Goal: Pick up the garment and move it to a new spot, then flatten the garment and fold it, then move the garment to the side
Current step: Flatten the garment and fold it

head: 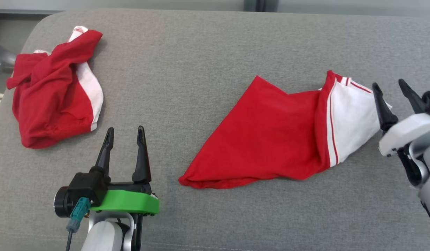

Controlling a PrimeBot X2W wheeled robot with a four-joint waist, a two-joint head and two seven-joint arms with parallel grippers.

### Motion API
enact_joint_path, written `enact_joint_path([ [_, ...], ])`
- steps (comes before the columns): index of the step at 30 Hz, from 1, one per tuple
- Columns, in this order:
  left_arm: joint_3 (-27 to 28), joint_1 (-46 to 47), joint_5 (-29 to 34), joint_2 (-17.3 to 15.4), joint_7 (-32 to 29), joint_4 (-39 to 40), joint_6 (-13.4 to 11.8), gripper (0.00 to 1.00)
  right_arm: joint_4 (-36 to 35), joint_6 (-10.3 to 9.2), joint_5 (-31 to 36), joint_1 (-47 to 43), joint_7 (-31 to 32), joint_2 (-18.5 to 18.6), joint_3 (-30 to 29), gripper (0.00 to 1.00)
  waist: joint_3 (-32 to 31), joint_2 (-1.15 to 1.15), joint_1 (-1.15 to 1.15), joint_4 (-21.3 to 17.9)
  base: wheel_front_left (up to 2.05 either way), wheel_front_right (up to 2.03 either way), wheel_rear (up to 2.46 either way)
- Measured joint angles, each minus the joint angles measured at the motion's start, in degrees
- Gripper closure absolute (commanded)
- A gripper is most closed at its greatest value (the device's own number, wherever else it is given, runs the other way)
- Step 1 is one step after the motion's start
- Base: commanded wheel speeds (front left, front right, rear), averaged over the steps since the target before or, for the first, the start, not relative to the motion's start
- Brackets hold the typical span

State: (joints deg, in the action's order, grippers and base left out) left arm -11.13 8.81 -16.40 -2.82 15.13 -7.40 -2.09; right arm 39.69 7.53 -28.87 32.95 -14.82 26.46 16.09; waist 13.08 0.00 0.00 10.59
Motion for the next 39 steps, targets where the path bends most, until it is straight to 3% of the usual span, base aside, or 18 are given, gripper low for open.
enact_joint_path([
  [5, 0.63, -0.08, 0.33, 0.00, 0.00, 0.34, 0.10, 0.00, -4.22, 0.00, -1.31, -5.14, -0.19, 1.90, -1.77, 0.00, -0.49, 0.00, 0.00, -1.51, 0.00, 0.00, 0.00],
  [13, 1.02, -0.16, 0.94, 0.00, 0.01, 0.55, 0.56, 0.00, -7.45, 0.00, -3.96, -9.55, -0.19, 1.03, -1.48, 0.00, 0.11, 0.00, 0.00, -2.21, 0.00, 0.00, 0.00],
  [27, 0.16, 0.62, 1.34, -0.01, 0.01, 0.55, 0.54, 0.00, -0.83, 0.00, -11.07, -4.17, 0.31, 0.58, 2.16, 0.00, 2.43, 0.00, 0.00, 0.05, 0.00, 0.00, 0.00],
  [28, 0.15, 0.62, 1.35, 0.00, 0.00, 0.55, 0.54, 0.00, -0.40, 0.00, -12.49, -4.14, 0.82, 0.51, 2.69, 0.07, 2.54, 0.00, 0.00, 0.21, 0.00, 0.00, 0.00],
  [30, 0.14, 0.62, 1.45, -0.01, 0.00, 0.54, 0.54, 0.00, 0.24, 0.00, -14.04, -4.13, 0.93, 0.62, 3.63, 1.00, 2.68, 0.00, 0.00, 0.45, 0.00, 0.00, 0.00],
  [39, 0.32, 0.62, 1.83, 0.00, 0.01, 0.32, 0.49, 0.00, 0.71, 0.00, -19.61, -3.39, 0.22, 1.60, 7.23, 1.00, 2.37, 0.00, 0.00, -0.27, 0.00, 0.00, 0.00],
])
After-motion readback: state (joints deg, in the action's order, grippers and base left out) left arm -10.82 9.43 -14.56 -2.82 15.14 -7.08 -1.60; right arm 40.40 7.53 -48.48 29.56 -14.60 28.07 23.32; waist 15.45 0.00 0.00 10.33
